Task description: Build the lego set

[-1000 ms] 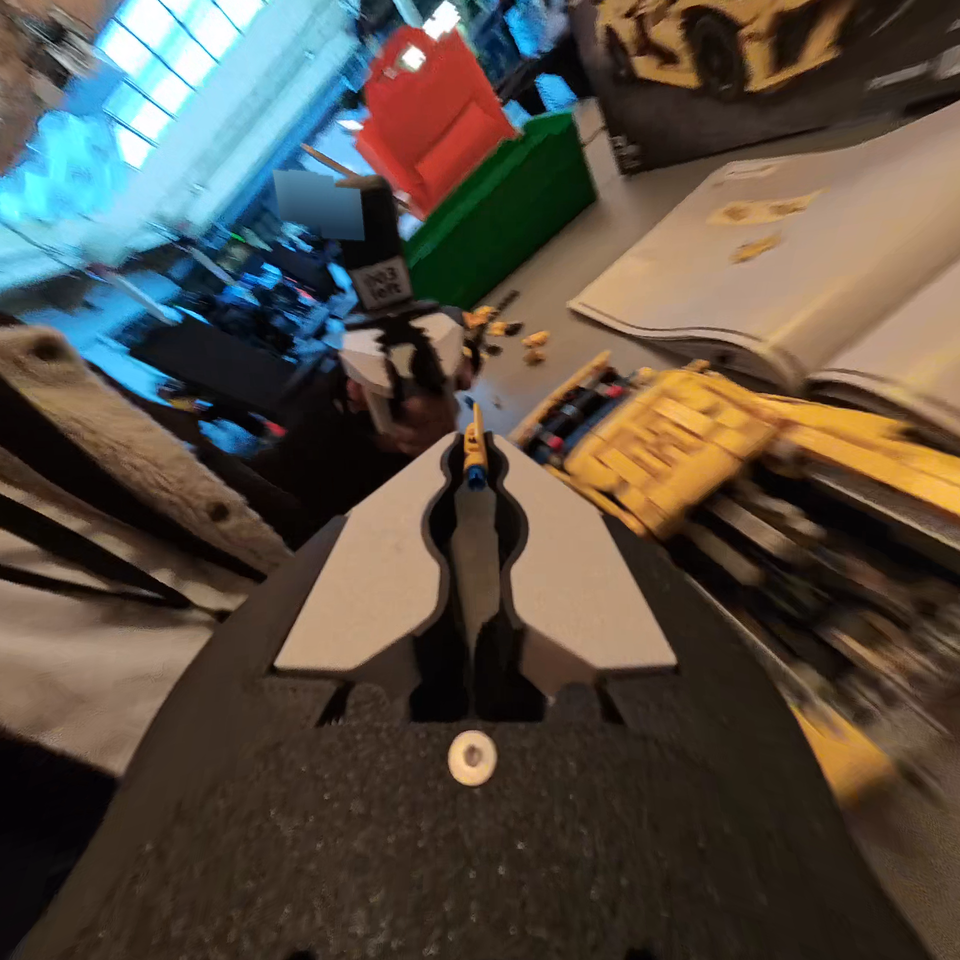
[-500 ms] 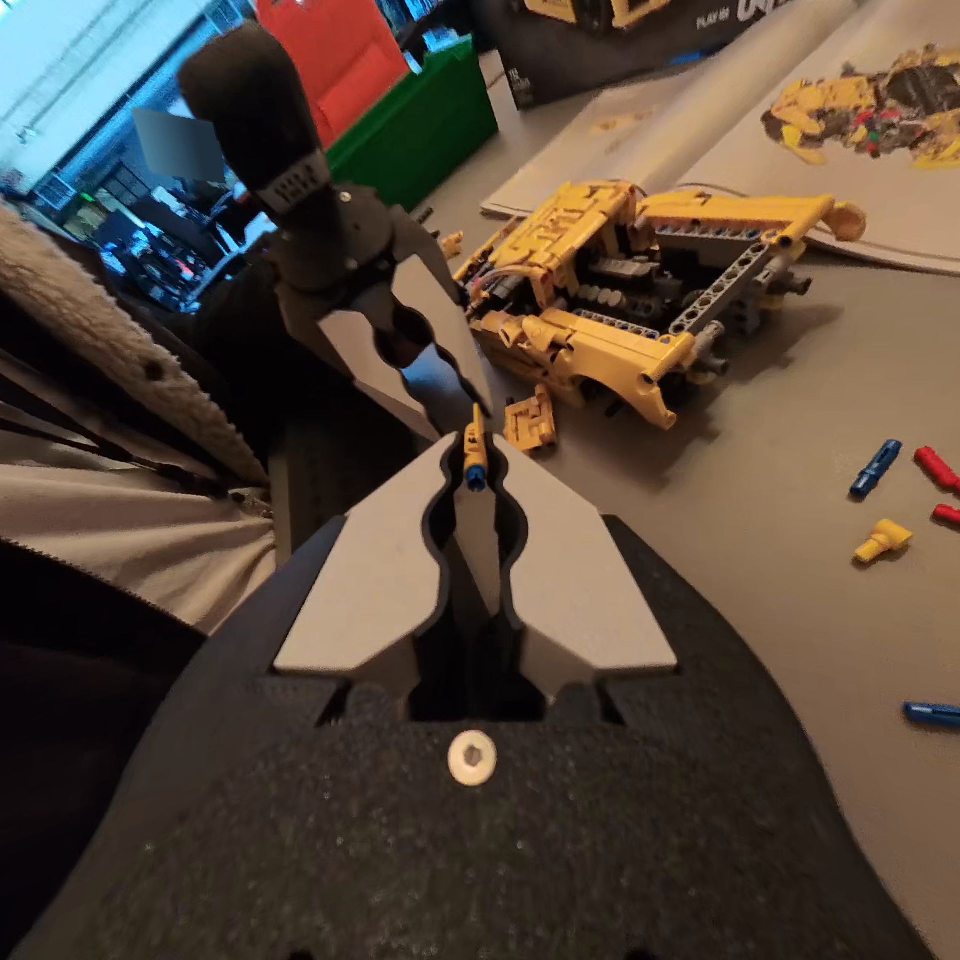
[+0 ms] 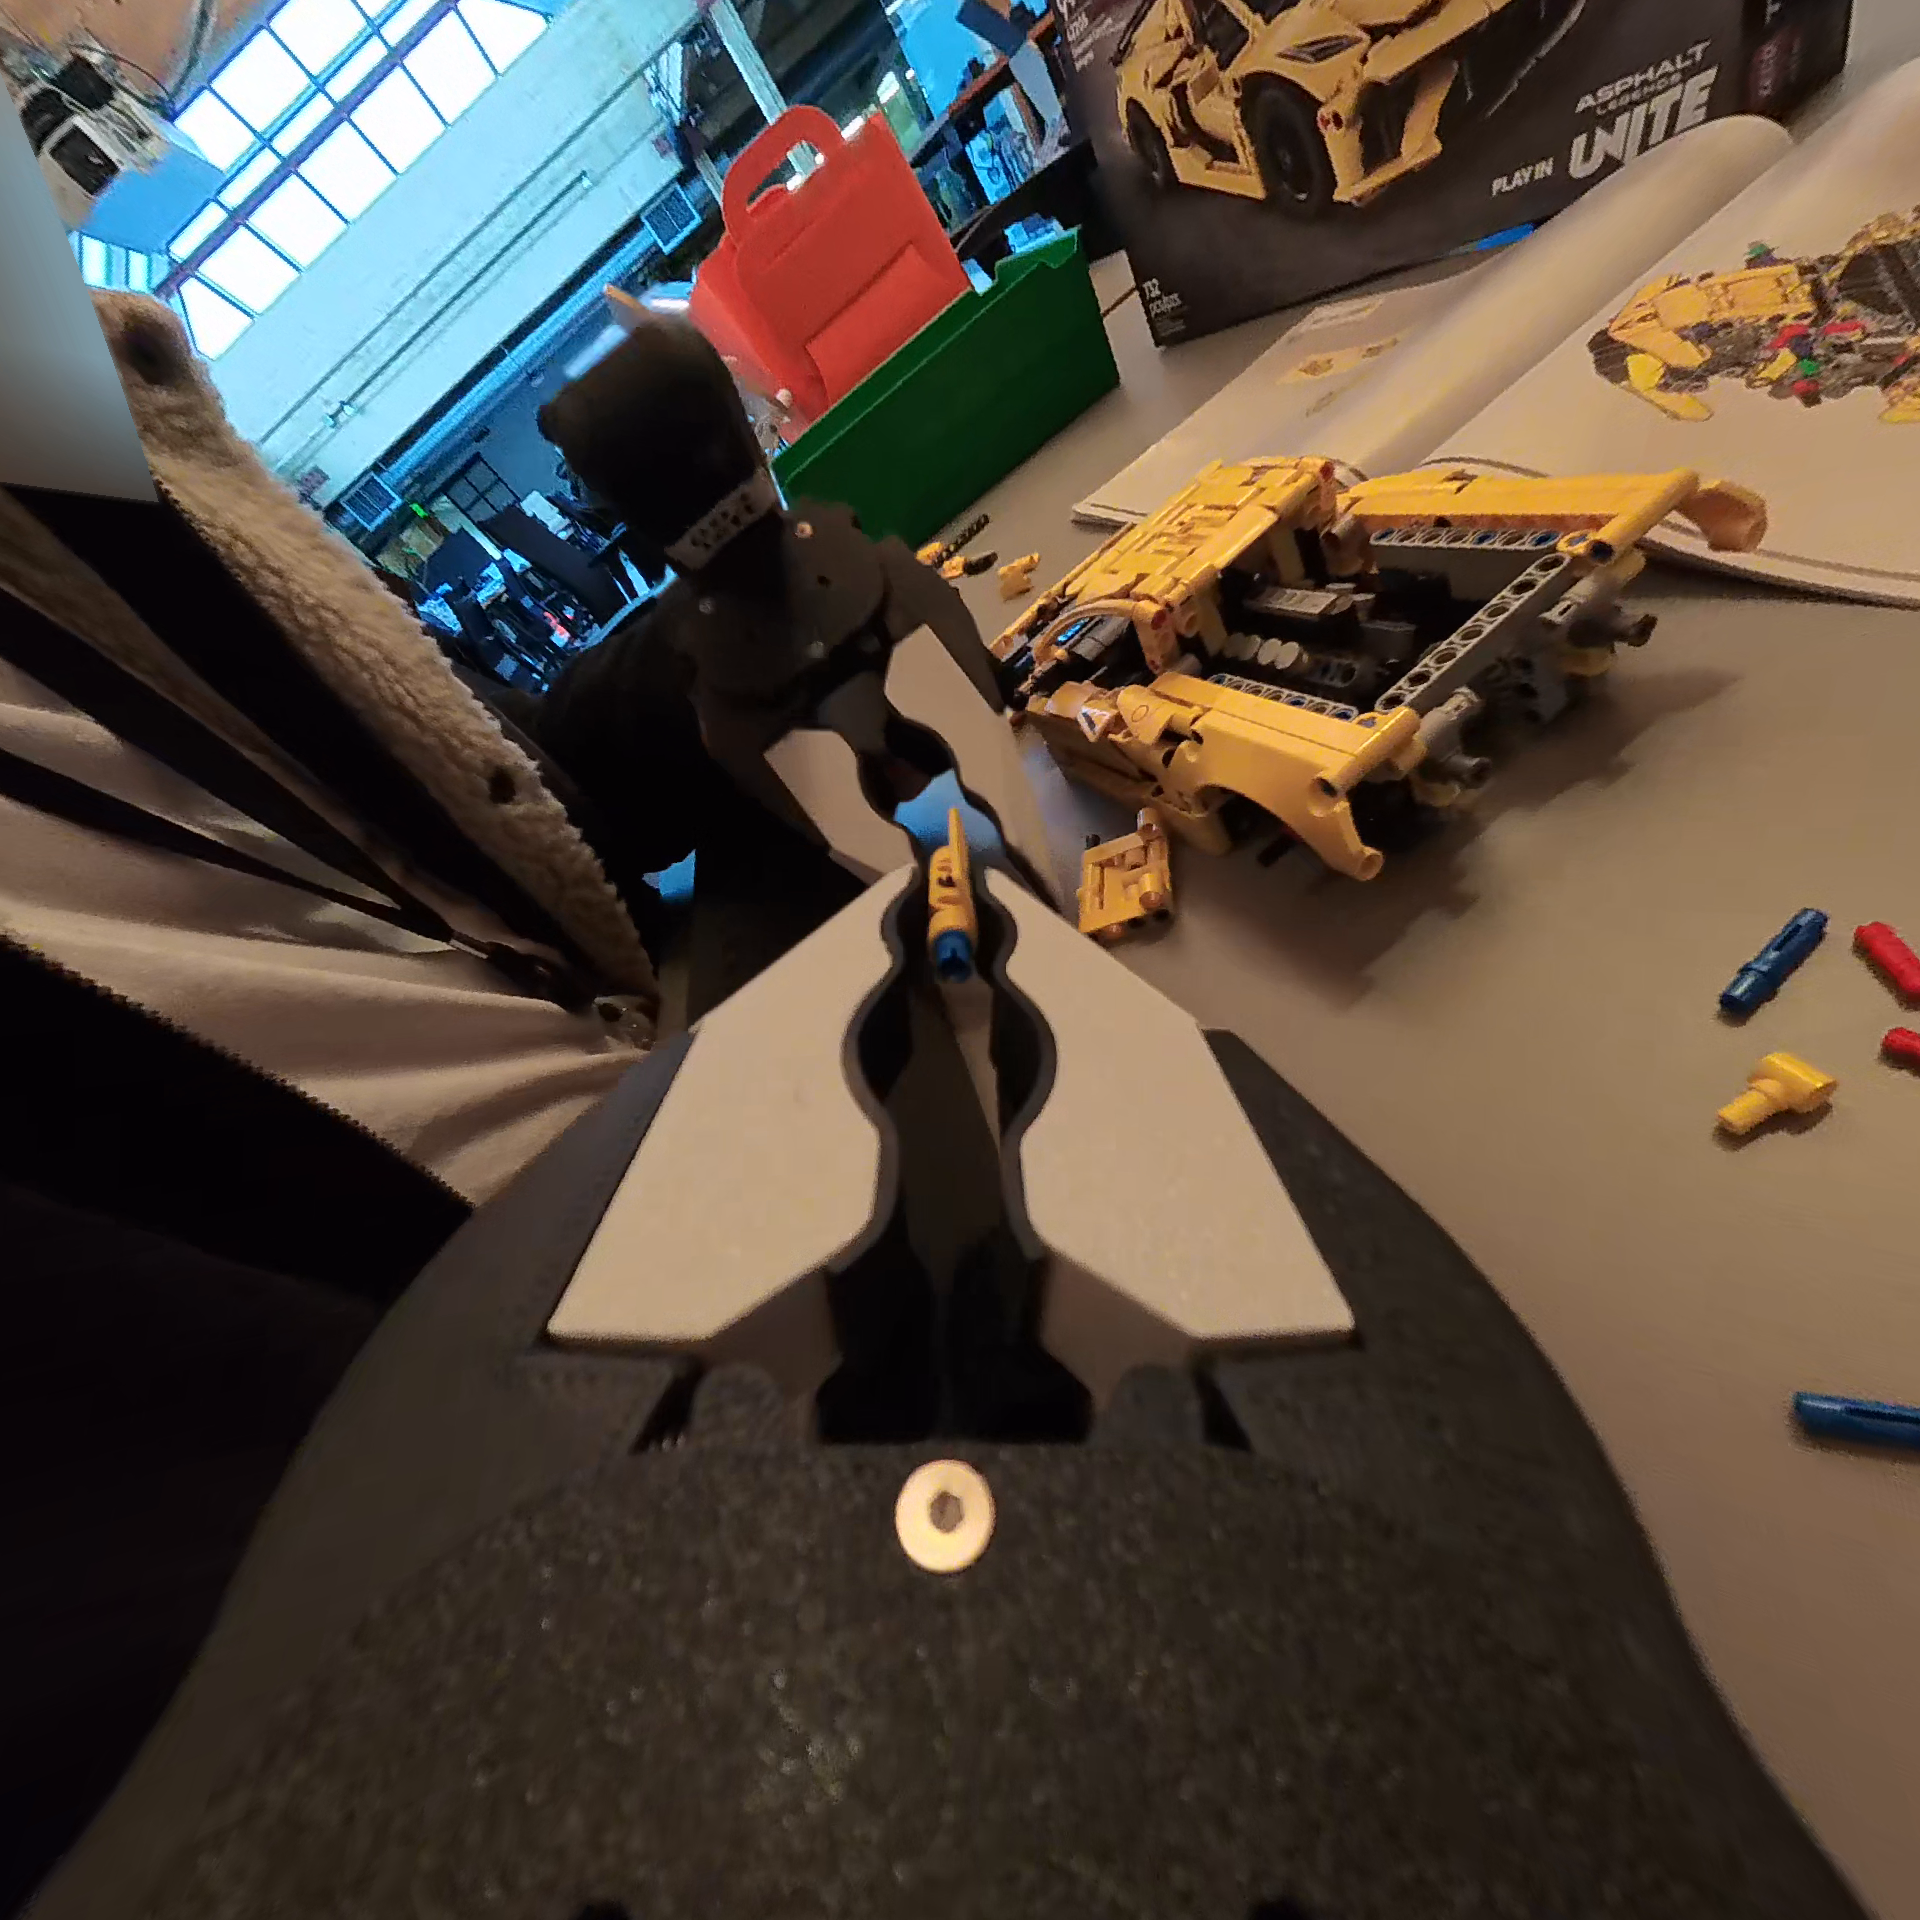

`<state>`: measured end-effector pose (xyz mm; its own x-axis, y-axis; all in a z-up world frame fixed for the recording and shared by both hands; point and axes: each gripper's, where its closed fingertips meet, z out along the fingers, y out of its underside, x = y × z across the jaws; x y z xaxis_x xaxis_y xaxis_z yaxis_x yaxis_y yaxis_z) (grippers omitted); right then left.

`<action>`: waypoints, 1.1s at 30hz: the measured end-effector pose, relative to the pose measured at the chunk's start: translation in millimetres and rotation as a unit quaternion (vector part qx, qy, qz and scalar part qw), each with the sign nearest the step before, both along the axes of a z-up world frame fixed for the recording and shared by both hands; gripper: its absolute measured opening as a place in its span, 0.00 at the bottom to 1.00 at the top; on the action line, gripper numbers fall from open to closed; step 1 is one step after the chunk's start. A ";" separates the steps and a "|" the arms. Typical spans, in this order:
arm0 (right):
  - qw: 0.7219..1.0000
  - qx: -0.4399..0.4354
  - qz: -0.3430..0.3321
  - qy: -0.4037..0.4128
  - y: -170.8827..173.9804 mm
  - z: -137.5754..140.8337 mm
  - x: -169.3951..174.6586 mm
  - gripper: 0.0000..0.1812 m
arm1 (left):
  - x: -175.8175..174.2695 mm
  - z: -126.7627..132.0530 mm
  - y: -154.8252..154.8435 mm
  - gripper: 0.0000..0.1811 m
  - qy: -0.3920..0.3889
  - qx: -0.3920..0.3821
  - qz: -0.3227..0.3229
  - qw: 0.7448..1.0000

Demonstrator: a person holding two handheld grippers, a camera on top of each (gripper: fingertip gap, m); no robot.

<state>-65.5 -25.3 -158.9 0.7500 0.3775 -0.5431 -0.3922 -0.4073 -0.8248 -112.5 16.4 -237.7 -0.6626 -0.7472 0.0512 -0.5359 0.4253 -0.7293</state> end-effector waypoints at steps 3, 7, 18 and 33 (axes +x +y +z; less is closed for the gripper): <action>1.000 0.002 0.004 0.004 -0.5 0.9 -0.9 0.03 | -0.7 -10.5 -1.2 0.12 0.017 0.010 -0.007 1.000; 1.000 0.002 0.004 0.002 -1.6 0.9 -2.3 0.03 | -0.8 -10.6 -3.6 0.10 0.024 -0.011 -0.001 1.000; 1.000 -0.016 0.007 -0.007 -0.7 -4.7 -5.3 0.03 | 3.1 -6.8 -13.9 0.12 0.066 -0.073 0.041 0.994; 0.999 -0.032 -0.010 -0.018 -5.6 -10.4 3.0 0.03 | 24.6 -7.9 -41.0 0.11 0.088 -0.075 0.064 0.991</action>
<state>-62.5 -30.9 -169.3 0.7763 0.3278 -0.5385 -0.3722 -0.4511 -0.8111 -87.9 -24.6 -245.5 -0.5345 -0.7995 0.2742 -0.7031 0.2406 -0.6691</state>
